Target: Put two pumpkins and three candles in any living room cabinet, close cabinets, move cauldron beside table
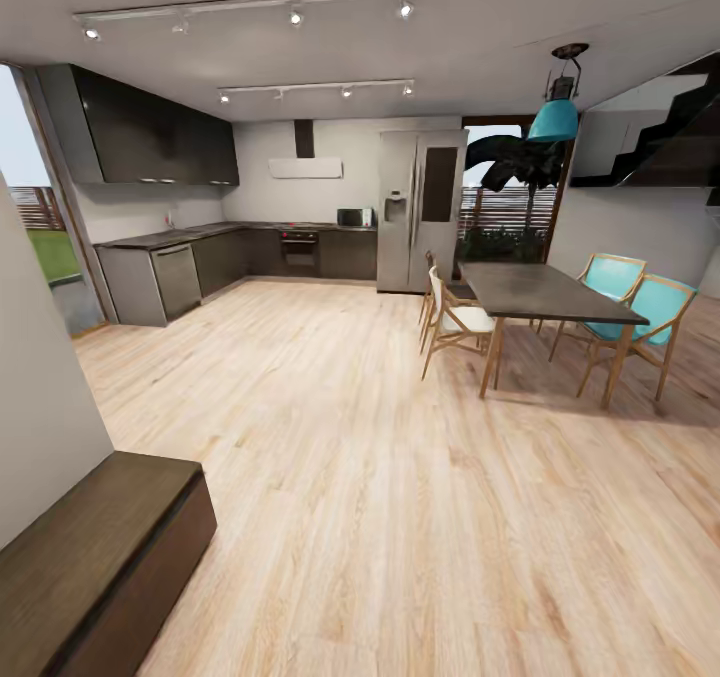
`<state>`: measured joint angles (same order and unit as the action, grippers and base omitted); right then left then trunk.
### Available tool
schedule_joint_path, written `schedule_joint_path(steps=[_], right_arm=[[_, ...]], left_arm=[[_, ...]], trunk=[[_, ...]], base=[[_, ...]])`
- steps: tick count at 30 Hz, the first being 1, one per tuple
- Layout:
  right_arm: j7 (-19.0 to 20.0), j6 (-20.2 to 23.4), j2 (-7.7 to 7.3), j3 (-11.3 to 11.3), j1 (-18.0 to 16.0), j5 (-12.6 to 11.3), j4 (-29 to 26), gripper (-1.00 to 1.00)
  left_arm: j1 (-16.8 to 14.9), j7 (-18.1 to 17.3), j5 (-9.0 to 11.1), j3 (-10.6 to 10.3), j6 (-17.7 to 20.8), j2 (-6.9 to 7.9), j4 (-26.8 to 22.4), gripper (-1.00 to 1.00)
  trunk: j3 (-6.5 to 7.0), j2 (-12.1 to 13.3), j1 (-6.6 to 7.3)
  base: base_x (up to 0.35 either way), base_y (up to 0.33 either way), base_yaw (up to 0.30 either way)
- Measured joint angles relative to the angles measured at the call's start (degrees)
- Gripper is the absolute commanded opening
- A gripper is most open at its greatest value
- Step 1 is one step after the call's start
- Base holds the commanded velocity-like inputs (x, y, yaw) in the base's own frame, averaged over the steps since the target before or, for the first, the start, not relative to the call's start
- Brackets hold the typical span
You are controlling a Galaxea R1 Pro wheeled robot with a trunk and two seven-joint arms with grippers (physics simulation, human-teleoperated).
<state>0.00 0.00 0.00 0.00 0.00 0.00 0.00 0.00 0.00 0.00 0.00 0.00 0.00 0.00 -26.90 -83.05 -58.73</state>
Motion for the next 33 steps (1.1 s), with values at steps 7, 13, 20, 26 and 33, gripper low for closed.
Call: schedule_joint_path(steps=[7,13,20,26,33], right_arm=[[-0.01,-1.22,0.00,-0.04,-0.69,0.05,-0.09,1.00],[-0.07,-2.34,0.00,-0.07,-0.67,0.11,-0.08,1.00],[-0.04,-2.44,0.06,-0.07,-0.67,0.15,0.02,1.00],[0.07,-2.52,0.08,-0.03,-0.67,0.16,-0.01,1.00],[0.08,-2.53,0.08,0.01,-0.67,0.16,-0.05,1.00]], left_arm=[[0.00,-0.42,-0.01,0.12,-0.90,0.54,-1.99,1.00],[0.00,-0.55,-0.14,0.00,-0.95,0.34,-2.57,1.00],[0.00,-0.56,-0.09,0.00,-1.26,0.33,-2.61,1.00],[0.00,-0.53,-0.08,-0.16,-2.33,0.34,-2.61,1.00],[0.00,-0.49,-0.15,-0.23,-2.41,0.34,-2.61,1.00]], trunk=[[0.02,0.00,0.00],[0.02,0.00,-0.01],[0.02,0.00,0.00],[0.02,0.00,-0.01],[0.02,0.00,-0.02]], base=[[0.000,0.000,0.000],[-0.038,-0.176,0.000],[-0.048,-0.148,0.000],[-0.052,-0.088,0.000],[-0.163,-0.231,0.000]])
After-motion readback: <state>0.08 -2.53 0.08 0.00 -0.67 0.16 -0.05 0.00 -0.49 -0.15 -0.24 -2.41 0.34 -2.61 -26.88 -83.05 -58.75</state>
